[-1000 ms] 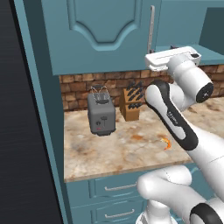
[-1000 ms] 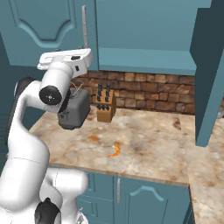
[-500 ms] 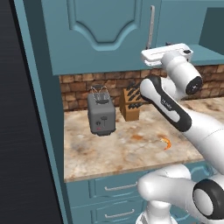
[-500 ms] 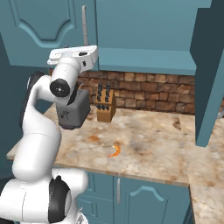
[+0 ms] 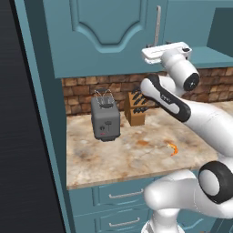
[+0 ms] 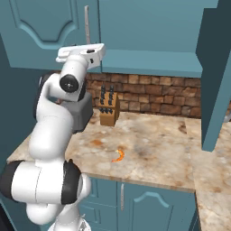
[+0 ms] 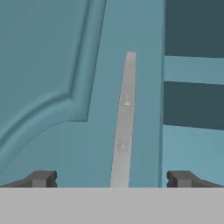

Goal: Retrieve the tupperware from the cabinet, then place the raw meat into the tupperware to avoid contamination.

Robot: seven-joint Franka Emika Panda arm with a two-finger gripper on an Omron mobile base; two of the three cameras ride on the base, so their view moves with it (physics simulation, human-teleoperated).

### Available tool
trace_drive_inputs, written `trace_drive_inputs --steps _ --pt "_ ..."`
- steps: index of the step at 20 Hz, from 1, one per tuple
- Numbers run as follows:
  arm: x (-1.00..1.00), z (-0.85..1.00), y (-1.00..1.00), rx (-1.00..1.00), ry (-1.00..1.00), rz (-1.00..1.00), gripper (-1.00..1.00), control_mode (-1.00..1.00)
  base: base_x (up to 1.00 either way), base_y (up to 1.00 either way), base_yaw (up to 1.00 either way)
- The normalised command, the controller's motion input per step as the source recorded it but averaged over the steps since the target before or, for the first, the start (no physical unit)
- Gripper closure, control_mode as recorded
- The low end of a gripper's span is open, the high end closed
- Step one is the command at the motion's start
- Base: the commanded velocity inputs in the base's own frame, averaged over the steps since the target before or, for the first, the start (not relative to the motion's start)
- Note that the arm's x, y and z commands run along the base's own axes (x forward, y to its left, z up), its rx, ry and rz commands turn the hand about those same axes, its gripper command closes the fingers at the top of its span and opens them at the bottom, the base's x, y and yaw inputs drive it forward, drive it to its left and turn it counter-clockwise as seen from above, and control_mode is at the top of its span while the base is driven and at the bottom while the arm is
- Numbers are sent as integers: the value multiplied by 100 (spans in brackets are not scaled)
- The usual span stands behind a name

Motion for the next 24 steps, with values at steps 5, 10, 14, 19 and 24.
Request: trace_drive_inputs --steps 5,10,14,19,24 --pt "49 0 0 0 0 0 -100 -100 0 0 0" --pt "47 0 0 0 0 0 -100 -100 0 0 0" --pt "46 0 0 0 0 0 100 -100 0 0 0" --pt "38 0 0 0 0 0 100 -100 0 0 0" --pt "18 0 8 0 1 0 100 -100 0 0 0"
